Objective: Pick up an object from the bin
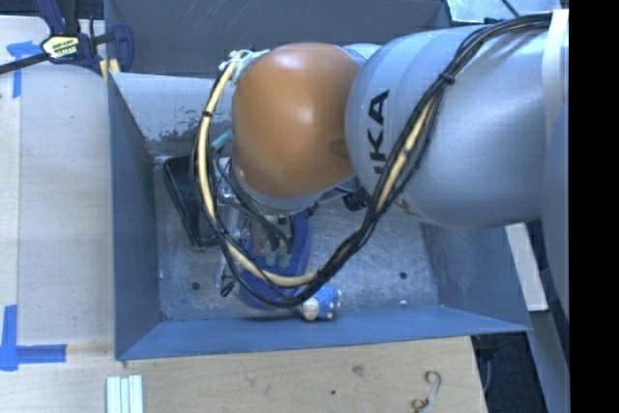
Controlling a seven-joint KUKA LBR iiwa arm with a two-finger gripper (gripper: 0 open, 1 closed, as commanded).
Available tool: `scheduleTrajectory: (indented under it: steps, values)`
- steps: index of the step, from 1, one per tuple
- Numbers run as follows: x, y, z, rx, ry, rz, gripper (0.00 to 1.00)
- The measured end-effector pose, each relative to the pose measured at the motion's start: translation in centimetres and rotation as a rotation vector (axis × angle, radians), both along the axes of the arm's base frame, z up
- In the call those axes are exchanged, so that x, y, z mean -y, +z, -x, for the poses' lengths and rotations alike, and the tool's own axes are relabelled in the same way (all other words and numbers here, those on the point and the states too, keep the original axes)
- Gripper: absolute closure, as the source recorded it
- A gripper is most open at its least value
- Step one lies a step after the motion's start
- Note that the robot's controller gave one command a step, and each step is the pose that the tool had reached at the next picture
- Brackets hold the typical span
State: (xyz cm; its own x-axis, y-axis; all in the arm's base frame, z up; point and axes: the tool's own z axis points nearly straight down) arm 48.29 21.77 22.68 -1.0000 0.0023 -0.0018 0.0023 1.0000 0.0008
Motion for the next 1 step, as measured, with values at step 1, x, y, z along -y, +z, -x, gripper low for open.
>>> scheduleTrajectory:
  steps: [1]
  values:
    - [6.36,-0.47,-7.27,0.005,0.056,0.003,0.00]
